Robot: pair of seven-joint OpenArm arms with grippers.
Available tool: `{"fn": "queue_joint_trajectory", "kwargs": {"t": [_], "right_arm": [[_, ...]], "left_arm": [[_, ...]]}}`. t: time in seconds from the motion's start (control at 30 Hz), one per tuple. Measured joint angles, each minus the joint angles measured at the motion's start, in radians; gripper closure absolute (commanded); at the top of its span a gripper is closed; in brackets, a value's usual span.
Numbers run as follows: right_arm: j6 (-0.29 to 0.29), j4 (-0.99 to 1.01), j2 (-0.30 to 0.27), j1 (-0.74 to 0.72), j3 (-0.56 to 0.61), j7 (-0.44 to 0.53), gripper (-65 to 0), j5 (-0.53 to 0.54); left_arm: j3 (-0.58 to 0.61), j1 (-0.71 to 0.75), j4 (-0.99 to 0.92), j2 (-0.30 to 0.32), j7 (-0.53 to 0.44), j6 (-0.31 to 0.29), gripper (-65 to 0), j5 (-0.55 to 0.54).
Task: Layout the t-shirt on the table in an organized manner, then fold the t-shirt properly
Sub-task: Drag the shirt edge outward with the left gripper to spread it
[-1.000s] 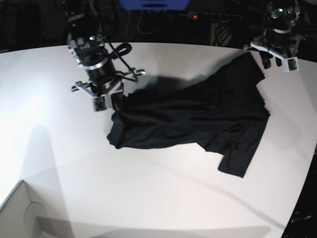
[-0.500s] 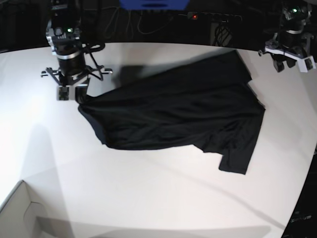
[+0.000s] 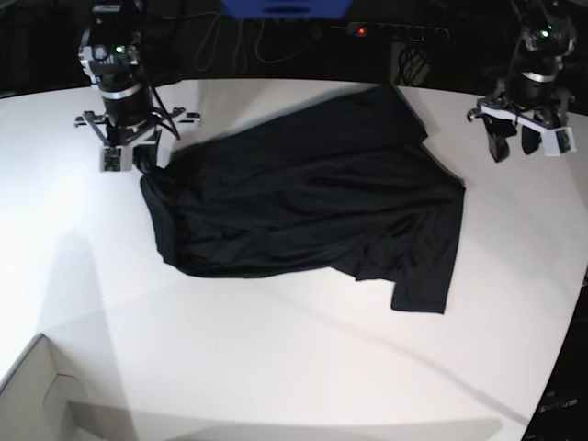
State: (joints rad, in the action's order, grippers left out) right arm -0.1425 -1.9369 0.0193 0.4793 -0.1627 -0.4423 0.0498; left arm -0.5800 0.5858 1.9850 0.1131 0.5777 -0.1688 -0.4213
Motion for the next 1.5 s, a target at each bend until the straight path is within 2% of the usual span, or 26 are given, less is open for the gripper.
{"fn": "queue_joint_trajectory", "kwargs": {"t": [0.13,0.33,0.5,0.7,0.77,0.8,0.97,1.07,1.13,1.3,1.5], "right_arm": [[0.000,0.024,0.002,0.003,-0.001,-0.006,0.0,-0.001],[0.000,0.028,0.003,0.023,-0.001,-0.002,0.0,-0.001],[-0.002,0.029,0.003,0.024,-0.001,-0.001,0.0,-0.003],[-0.003,0.029,0.003,0.025,-0.001,-0.005,0.0,-0.008],[-0.003,0.029,0.003,0.026,-0.001,-0.004,0.0,-0.008],[-0.003,0.029,0.003,0.025,-0.001,-0.003,0.0,-0.008],[-0.003,0.029,0.003,0.025,-0.005,-0.002,0.0,-0.009],[-0.003,0.029,0.003,0.026,-0.005,-0.002,0.0,-0.008],[-0.003,0.029,0.000,0.025,-0.005,-0.003,0.0,-0.011],[-0.003,0.029,-0.001,0.020,-0.005,-0.002,0.0,-0.011],[-0.003,0.030,-0.003,0.020,-0.006,-0.004,0.0,-0.013]], "left_arm": [[0.002,-0.083,-0.008,-0.007,0.113,-0.005,-49.6,0.000],[0.001,-0.233,-0.158,-0.041,0.146,0.006,-49.9,0.008],[0.035,-0.330,-0.298,-0.064,0.132,-0.002,-49.9,0.019],[0.032,-0.408,-0.402,-0.124,0.136,0.000,-49.7,0.141],[0.032,-0.426,-0.426,-0.126,0.129,-0.005,-44.9,0.146],[0.032,-0.432,-0.443,-0.124,0.116,-0.008,-39.9,0.149],[0.028,-0.462,-0.482,-0.114,0.129,-0.007,0.0,0.149],[0.025,-0.449,-0.431,-0.122,0.149,-0.002,-2.9,0.153],[0.023,-0.438,-0.352,-0.125,0.155,0.002,0.0,0.145],[0.005,-0.452,-0.105,-0.113,0.147,-0.002,-0.3,0.007],[0.000,-0.628,-0.048,-0.084,0.151,0.008,-0.4,-0.013]]}}
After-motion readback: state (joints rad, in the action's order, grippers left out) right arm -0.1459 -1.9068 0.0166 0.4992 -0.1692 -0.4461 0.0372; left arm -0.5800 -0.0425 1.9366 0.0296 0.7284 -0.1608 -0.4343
